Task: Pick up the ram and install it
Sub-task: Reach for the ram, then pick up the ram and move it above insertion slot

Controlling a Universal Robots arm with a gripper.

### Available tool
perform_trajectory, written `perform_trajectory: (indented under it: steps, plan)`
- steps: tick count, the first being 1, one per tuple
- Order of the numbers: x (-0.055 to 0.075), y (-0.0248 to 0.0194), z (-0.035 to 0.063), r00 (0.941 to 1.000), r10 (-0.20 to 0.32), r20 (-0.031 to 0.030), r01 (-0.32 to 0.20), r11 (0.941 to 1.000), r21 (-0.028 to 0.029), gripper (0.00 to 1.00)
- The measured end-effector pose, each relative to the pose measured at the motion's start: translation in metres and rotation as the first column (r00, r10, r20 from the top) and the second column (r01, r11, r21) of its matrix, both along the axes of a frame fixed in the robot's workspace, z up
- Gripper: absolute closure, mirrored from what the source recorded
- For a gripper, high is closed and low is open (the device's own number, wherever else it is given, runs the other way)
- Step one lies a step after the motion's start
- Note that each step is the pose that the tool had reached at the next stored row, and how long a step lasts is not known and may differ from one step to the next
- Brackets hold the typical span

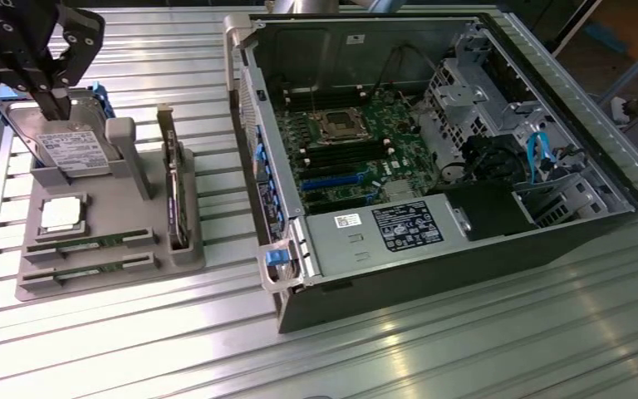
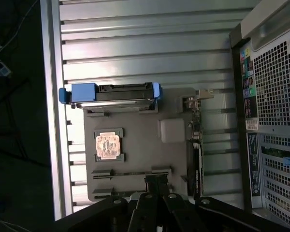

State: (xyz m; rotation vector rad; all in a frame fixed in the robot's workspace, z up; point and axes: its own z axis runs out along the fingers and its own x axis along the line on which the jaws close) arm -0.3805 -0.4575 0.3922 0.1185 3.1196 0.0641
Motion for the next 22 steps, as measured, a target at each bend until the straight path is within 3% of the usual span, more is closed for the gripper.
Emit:
perform_trajectory:
  steps: [6, 22]
  plan:
    - [-0.0003, -0.0070, 0.0000, 1.0000, 0.000, 0.0000, 0.000, 1.0000, -0.0007, 0.89]
    - [-0.0003, -0.0071, 0.0000, 1.0000, 0.007, 0.0000, -0.007, 1.0000, -0.0007, 0.89]
